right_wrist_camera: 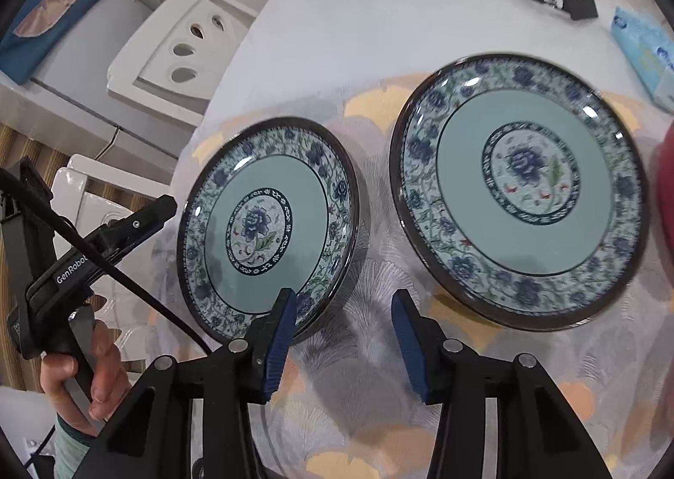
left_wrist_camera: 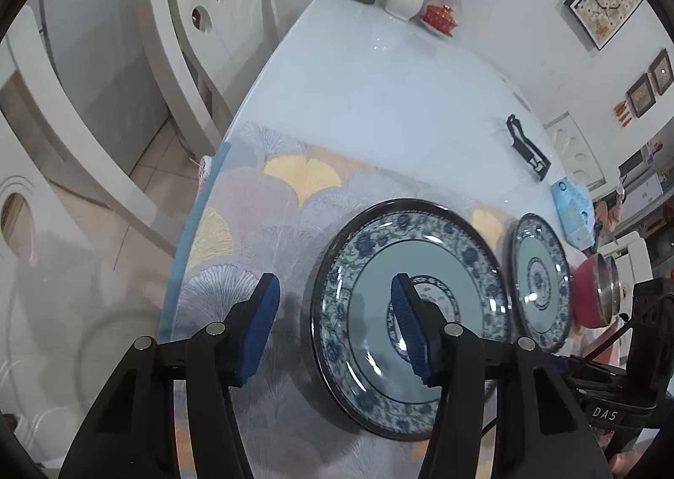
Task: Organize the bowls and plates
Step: 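Pinch the rim of the second floral plate with both grippers, then lift the second plate with both grippers and carry it over the first plate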
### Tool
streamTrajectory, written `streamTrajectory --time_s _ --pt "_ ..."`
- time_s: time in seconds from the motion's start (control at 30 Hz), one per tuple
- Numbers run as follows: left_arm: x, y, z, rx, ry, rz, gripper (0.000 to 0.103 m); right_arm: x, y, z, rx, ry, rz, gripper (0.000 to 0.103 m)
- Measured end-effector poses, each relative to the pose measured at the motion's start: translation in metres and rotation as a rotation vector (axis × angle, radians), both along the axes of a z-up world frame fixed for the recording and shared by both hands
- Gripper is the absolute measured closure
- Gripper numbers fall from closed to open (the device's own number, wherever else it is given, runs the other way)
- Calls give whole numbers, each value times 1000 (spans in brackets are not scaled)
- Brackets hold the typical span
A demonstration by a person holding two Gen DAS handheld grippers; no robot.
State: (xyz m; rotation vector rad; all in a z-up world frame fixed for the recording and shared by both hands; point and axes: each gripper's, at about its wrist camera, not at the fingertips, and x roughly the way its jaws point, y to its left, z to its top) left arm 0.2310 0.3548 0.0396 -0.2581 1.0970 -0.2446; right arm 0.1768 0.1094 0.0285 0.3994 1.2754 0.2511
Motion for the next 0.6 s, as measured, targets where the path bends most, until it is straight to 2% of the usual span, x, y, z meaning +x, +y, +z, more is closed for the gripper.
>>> streamTrajectory --time_s 0.1,0.17,0.23,0.33,0.37,0.47,0.6 --pt "4 2 -8 -1 12 12 52 4 3 -7 8 11 4 61" --pt "8 5 -15 -24 29 20 65 7 6 -10 12 8 8 64" --pt "12 5 -21 -41 43 26 67 11 9 -11 3 -1 12 66" --pt "12 4 -22 -53 30 27 85 16 12 -13 -4 -9 19 71" --pt "12 4 -24 -62 31 25 87 18 13 -13 -6 -11 22 74" --pt "13 4 -25 -74 26 28 90 22 18 -14 -19 -19 32 79" --pt "11 5 -24 -82 18 40 90 21 25 -11 -68 -56 53 79"
